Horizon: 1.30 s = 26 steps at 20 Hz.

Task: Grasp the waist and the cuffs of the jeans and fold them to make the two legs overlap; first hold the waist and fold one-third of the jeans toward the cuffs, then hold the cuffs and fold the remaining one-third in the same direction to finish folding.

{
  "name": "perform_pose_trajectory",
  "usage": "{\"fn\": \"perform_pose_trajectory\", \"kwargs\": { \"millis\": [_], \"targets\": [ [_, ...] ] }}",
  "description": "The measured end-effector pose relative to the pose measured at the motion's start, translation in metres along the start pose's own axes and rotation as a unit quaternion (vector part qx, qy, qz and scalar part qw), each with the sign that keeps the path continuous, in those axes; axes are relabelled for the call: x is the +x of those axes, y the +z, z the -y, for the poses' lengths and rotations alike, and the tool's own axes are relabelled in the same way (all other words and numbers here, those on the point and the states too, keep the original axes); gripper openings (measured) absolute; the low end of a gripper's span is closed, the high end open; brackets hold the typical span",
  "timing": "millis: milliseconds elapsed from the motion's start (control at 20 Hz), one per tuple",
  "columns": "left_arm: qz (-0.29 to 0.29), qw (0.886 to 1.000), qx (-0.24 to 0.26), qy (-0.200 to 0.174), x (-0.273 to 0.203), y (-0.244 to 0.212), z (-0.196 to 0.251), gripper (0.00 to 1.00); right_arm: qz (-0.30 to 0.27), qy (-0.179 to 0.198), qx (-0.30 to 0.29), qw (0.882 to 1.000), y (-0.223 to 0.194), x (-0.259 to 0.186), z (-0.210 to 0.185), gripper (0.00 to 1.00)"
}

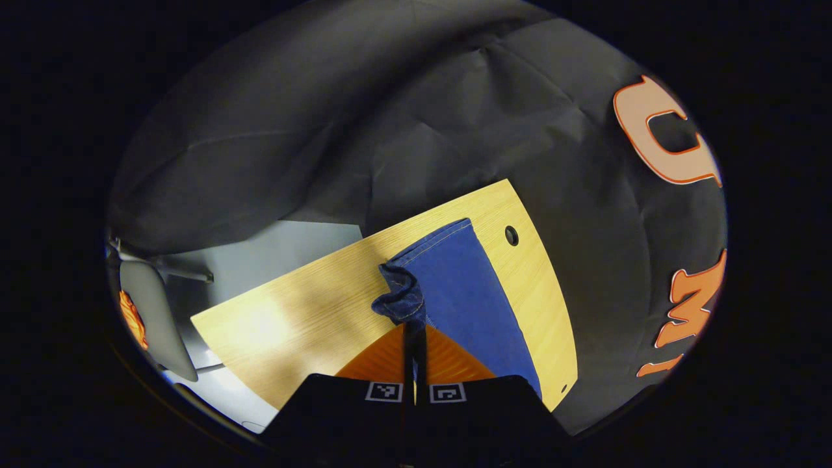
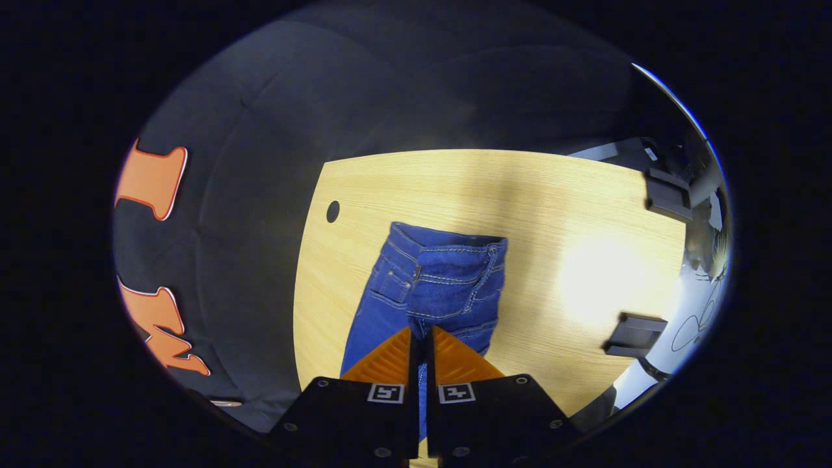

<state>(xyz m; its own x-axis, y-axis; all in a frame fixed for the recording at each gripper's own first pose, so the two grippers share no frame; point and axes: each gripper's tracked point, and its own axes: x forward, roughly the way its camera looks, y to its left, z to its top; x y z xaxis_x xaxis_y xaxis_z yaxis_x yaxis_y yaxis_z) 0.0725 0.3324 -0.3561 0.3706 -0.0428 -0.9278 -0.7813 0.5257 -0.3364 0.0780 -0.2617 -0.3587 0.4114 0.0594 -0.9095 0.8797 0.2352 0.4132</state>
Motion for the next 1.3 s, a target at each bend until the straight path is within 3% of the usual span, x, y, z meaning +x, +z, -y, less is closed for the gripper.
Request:
{"fn": "perform_pose_trajectory", "kwargs": {
  "millis": [300, 550, 600, 650, 750, 850, 900, 1000, 1100, 1150, 1200, 1250, 1300],
  "targets": [
    [-0.049, 0.997, 0.056, 0.001, 0.091, 0.031, 0.053, 0.01, -0.007, -0.054, -0.031, 0.998, 0.012, 0.064, -0.047, 0.05],
    [-0.073, 0.992, 0.094, 0.041, 0.132, 0.049, 0.073, 0.01, -0.019, -0.065, -0.067, 0.995, 0.018, 0.120, -0.094, 0.05],
    [-0.058, 0.991, 0.110, 0.057, 0.136, 0.061, 0.073, 0.04, -0.019, -0.064, -0.074, 0.995, 0.019, 0.127, -0.104, 0.05],
    [-0.045, 0.987, 0.133, 0.074, 0.138, 0.072, 0.069, 0.13, -0.023, -0.061, -0.087, 0.994, 0.016, 0.132, -0.110, 0.05],
    [-0.030, 0.984, 0.163, 0.070, 0.133, 0.075, 0.076, 0.28, -0.017, -0.039, -0.115, 0.992, 0.014, 0.129, -0.122, 0.06],
    [-0.010, 0.983, 0.183, 0.031, 0.122, 0.075, 0.099, 0.44, 0.001, -0.018, -0.154, 0.988, 0.014, 0.120, -0.127, 0.22],
    [0.012, 0.979, 0.203, 0.023, 0.115, 0.076, 0.109, 0.54, 0.016, -0.018, -0.179, 0.984, 0.016, 0.111, -0.122, 0.27],
    [0.041, 0.968, 0.246, 0.001, 0.089, 0.071, 0.125, 0.70, 0.043, -0.023, -0.223, 0.974, 0.018, 0.094, -0.111, 0.54],
    [0.052, 0.963, 0.265, -0.019, 0.072, 0.055, 0.144, 0.83, 0.062, -0.030, -0.244, 0.967, 0.020, 0.078, -0.095, 0.66],
    [0.063, 0.960, 0.270, -0.026, 0.067, 0.047, 0.150, 0.89, 0.065, -0.032, -0.239, 0.968, 0.019, 0.072, -0.086, 0.78],
    [0.070, 0.958, 0.276, -0.037, 0.060, 0.041, 0.156, 0.94, 0.062, -0.026, -0.229, 0.971, 0.018, 0.066, -0.080, 0.83],
    [0.076, 0.956, 0.280, -0.046, 0.052, 0.033, 0.160, 0.96, 0.059, -0.025, -0.212, 0.975, 0.017, 0.064, -0.069, 0.78],
    [0.081, 0.953, 0.286, -0.056, 0.043, 0.024, 0.165, 0.95, 0.053, -0.024, -0.200, 0.978, 0.018, 0.064, -0.057, 0.89]
  ]
}}
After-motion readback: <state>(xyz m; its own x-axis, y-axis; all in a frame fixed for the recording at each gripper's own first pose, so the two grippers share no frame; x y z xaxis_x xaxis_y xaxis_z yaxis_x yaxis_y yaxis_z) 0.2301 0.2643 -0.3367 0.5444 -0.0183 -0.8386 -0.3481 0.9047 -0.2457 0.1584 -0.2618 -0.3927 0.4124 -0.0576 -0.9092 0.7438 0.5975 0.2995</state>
